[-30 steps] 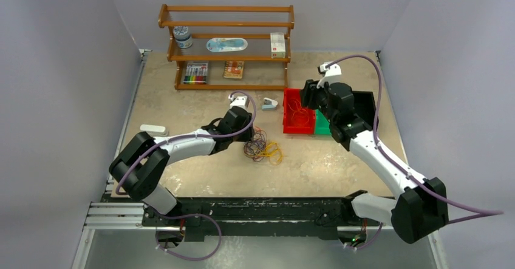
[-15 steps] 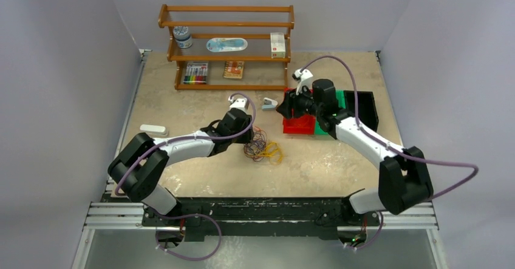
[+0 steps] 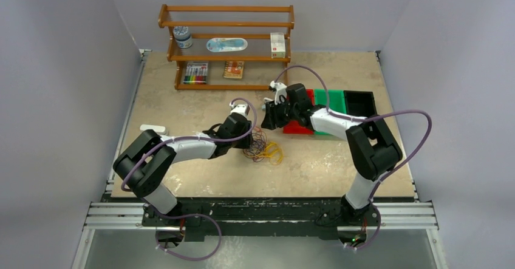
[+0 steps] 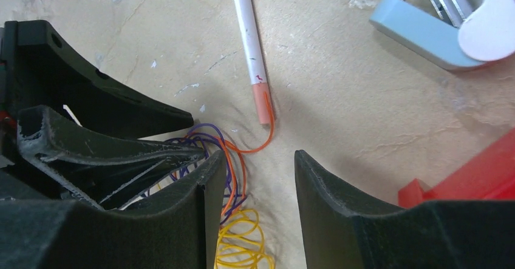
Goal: Untangle the cables
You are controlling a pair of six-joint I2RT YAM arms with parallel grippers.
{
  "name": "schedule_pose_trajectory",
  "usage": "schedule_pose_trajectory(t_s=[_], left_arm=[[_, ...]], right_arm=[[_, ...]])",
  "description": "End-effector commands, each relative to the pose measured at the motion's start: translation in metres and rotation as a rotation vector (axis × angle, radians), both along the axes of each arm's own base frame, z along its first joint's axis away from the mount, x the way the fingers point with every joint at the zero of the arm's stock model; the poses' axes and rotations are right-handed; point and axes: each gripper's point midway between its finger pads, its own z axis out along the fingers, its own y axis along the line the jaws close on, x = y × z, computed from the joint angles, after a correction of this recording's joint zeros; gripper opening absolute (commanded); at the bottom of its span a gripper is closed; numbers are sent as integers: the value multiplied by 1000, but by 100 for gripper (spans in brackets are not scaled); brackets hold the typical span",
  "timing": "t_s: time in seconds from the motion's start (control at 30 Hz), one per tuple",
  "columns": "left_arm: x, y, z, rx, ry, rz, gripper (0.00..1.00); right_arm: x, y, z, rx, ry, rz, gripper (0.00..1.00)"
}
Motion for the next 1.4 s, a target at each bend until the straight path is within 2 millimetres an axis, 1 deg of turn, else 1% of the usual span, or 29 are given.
schedule_pose_trajectory(t_s=[0.0, 0.27, 0.7, 0.83, 0.97, 1.03, 1.1, 1.2, 1.27, 1.37], left_arm=[[3, -6, 0, -16, -20, -13, 34], [4, -6, -1, -12, -19, -9, 33], [5, -4, -2, -4, -20, -2, 32], [5, -5, -1, -4, -22, -1, 32], [6, -4, -2, -2, -20, 1, 32], [6, -5, -2, -1, -20, 0, 32], [6, -5, -2, 0, -20, -1, 32], [6, -5, -3, 3, -19, -2, 32], [6, -4, -4, 5, -18, -1, 32], [6, -4, -6, 8, -15, 1, 32]], right_arm=[[2, 22, 18, 58, -15, 50, 47], [-4, 27, 1, 26, 27, 68, 42], [-13, 29, -14, -18, 75, 98, 40], [-16, 30, -17, -26, 89, 119, 34], [-17, 31, -15, -21, 86, 132, 18], [-16, 32, -10, -11, 71, 135, 11], [-15, 33, -2, 2, 50, 135, 6], [-10, 34, 17, 22, -3, 120, 0], [-4, 32, 36, 31, -63, 92, 0], [8, 22, 76, 53, -186, 1, 0]])
